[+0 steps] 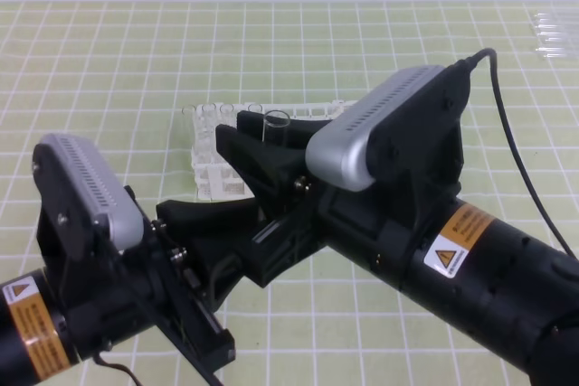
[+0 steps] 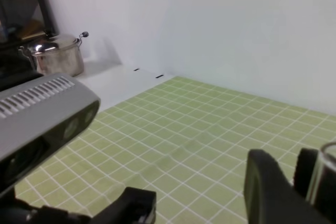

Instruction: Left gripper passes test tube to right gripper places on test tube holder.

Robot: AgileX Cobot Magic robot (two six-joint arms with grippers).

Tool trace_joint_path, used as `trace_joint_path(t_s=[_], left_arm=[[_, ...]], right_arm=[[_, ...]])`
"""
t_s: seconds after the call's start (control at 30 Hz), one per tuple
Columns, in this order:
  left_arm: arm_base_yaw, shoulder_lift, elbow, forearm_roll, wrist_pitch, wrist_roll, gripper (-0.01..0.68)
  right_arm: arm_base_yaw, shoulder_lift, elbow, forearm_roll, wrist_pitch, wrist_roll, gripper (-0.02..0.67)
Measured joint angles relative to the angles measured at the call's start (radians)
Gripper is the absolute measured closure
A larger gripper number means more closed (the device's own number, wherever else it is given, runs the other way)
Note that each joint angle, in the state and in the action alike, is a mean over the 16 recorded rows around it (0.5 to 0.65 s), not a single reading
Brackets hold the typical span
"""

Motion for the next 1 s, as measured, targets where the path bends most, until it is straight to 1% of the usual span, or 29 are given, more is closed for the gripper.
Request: trace_joint_path(t_s=[0.17,0.23,0.33,0.5,0.6,0.8,0.87,0.9,1.0], left_arm=[[0.0,0.0,0.0,0.0,-0.001,-0.001,0.617],[0.0,0.0,0.0,-0.001,-0.005,-0.002,0.627],[0.0,0.0,0.0,-0.001,-0.007,-0.002,0.617],[0.0,0.0,0.0,0.0,-0.012,-0.002,0.57],[0.0,0.0,0.0,0.0,-0.017,-0.003,0.531],[-0.001,-0.001,0.0,0.004,-0.014,-0.002,0.399],[-0.001,-0.008,0.0,0.009,-0.007,-0.006,0.37],[-0.001,-0.014,0.0,0.013,-0.002,-0.008,0.359],[-0.001,-0.045,0.0,0.042,0.02,-0.03,0.364]], right_arm=[[0.001,0.0,0.0,-0.002,0.0,0.004,0.558],[0.001,0.0,0.0,-0.002,0.0,0.005,0.561],[0.001,0.0,0.0,-0.002,0.0,0.006,0.562],[0.0,0.0,0.0,-0.002,0.0,0.003,0.562],[-0.001,0.0,0.0,-0.001,-0.001,-0.001,0.562],[-0.003,0.0,0.0,0.009,-0.003,-0.027,0.563],[-0.004,-0.001,0.0,0.028,-0.004,-0.055,0.563],[-0.005,-0.001,0.0,0.042,-0.004,-0.073,0.563],[-0.005,-0.005,0.0,0.1,-0.005,-0.14,0.563]])
